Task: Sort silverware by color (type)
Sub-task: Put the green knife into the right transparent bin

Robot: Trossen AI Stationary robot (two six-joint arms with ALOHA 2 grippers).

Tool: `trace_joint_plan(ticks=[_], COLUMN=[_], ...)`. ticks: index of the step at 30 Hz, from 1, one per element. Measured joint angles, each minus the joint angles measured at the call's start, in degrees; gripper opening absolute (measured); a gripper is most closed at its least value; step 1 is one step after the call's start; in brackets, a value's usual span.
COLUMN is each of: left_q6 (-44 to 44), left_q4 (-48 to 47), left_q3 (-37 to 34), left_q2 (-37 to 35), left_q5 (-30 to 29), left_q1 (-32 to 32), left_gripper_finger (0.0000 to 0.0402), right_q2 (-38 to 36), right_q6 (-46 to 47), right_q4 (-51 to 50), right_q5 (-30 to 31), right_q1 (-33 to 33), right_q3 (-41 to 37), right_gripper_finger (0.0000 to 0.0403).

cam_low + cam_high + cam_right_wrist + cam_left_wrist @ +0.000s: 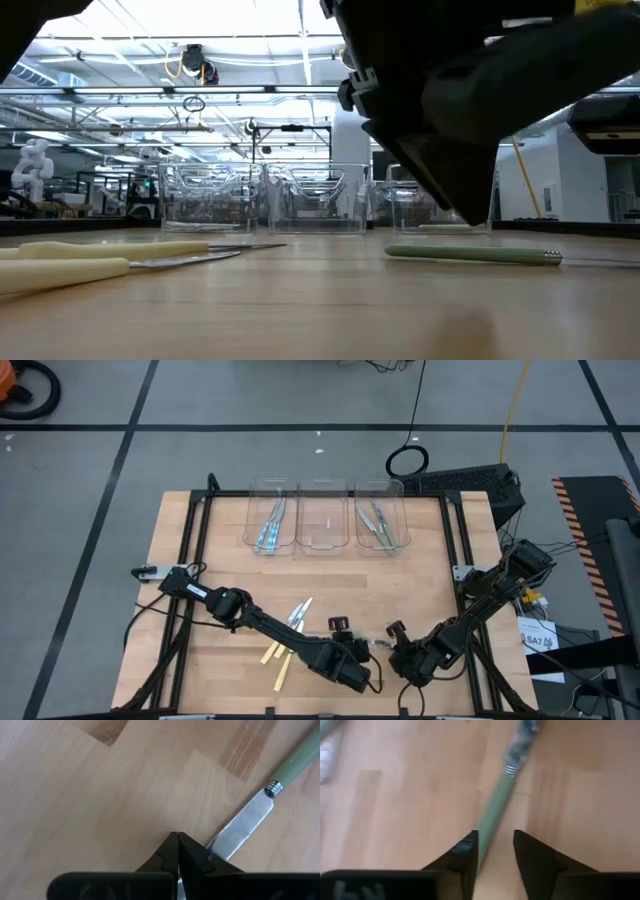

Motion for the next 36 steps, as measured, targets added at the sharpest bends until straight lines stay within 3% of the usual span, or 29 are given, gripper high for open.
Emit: trace_joint_plan(ticks=[5, 12, 21, 25, 33, 36], left_q6=[1.8, 4.5, 5.5, 6.0, 7.6, 7.4], left_q4=[-0.2, -0.1, 0.2, 0.9, 1.5, 1.4], left_q3=[0.0, 0.0, 0.3, 0.3, 0.2, 0.2], left_q2=[0.0, 1.5, 3.1, 3.7, 3.8, 3.9], left_q5=[-2.7, -2.8, 5.3, 8.4, 10.0, 10.6], left_q1=[0.2, 2.1, 4.8, 5.5, 5.0, 4.9], left_gripper_finger=[0.0173, 0.0182, 0.0178, 0.0145, 0.0023, 0.0008], right_q2=[-1.1, -2.9, -1.8, -2.0, -2.0, -2.1], right_q6=[3.6, 9.0, 12.5, 12.5, 11.5, 11.1], right_q4=[-0.6, -3.1, -4.7, -4.7, -8.0, -10.8], right_q5=[0.0, 1.4, 3.1, 3.0, 1.4, 1.7], right_q1=[0.0, 0.1, 0.0, 0.0, 1.8, 2.6], right_q3=[2.5, 5.2, 3.4, 3.4, 7.7, 10.4], right_gripper_finger=[0.0001, 0.0001, 0.0, 0.0, 0.0, 0.0])
